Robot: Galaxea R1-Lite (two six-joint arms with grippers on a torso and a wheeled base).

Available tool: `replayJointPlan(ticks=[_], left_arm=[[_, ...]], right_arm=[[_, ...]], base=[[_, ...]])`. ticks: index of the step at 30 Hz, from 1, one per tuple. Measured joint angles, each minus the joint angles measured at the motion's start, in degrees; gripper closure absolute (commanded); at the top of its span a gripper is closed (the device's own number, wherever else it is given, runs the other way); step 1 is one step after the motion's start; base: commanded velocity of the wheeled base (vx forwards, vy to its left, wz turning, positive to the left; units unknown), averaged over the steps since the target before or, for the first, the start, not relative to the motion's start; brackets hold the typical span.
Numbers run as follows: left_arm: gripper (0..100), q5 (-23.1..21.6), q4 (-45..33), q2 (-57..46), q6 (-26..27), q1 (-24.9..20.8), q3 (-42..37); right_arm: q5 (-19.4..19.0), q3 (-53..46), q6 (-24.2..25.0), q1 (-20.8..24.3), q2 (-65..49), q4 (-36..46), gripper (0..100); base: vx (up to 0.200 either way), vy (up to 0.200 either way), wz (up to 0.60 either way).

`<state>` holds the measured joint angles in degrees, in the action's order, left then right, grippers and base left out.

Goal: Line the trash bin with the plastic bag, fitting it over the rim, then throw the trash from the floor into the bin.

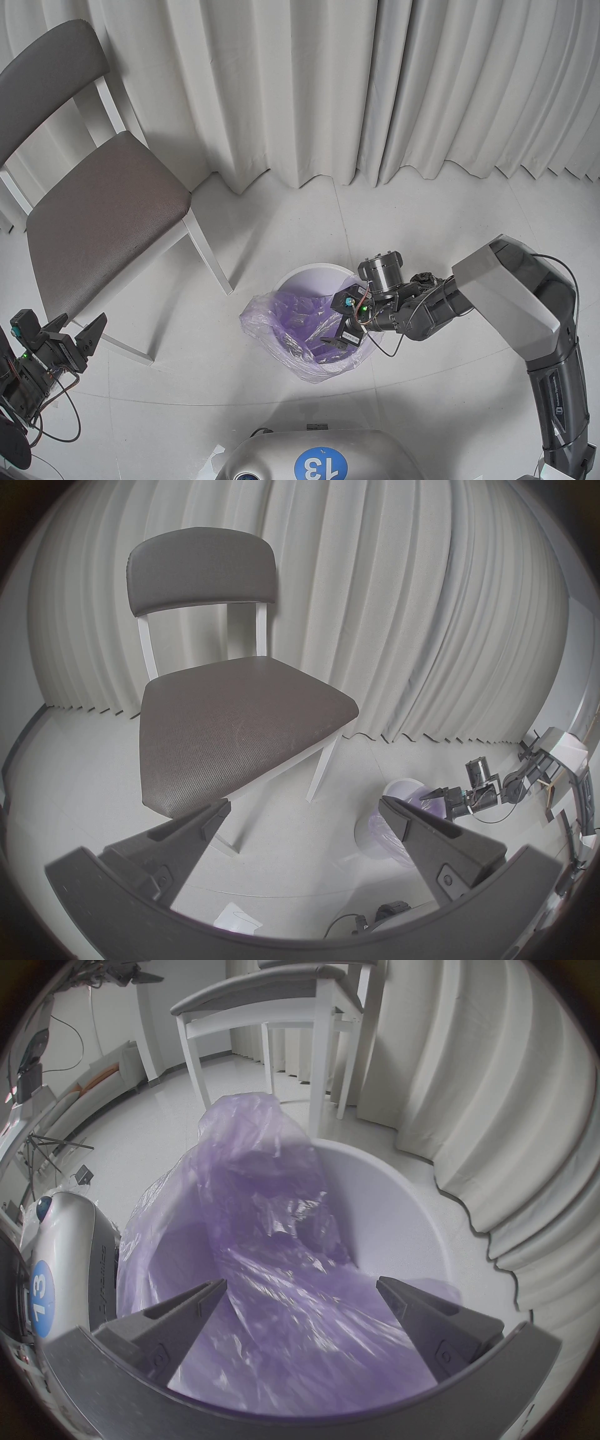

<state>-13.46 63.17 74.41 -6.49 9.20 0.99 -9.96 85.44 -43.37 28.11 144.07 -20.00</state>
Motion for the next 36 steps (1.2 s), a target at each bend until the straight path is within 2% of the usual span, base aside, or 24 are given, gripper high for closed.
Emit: replayJointPlan(ticks=[6, 7, 25, 36], left_arm=[[0, -0.4, -0.5, -1.5, 0.2, 1.0, 0.0], [0, -0.4, -0.5, -1.6, 0.2, 1.3, 0.0], [0, -0.5, -0.8, -1.8, 0.1, 2.7, 0.0], [0, -1.5, -0.9, -2.3, 0.2, 3.6, 0.0]], right_arm=[[-1.0, 6.1, 0.0, -0.8, 3.7, 3.5, 0], [-1.2, 7.0, 0.0, -0.9, 4.2, 4.2, 100], [-3.5, 10.9, 0.3, -1.9, 5.3, 5.5, 100], [-3.6, 14.3, 0.3, -2.2, 1.5, 11.1, 100]], base=[[0.0, 0.0, 0.0], [0.0, 0.0, 0.0], [0.0, 0.0, 0.0], [0.0, 0.0, 0.0]])
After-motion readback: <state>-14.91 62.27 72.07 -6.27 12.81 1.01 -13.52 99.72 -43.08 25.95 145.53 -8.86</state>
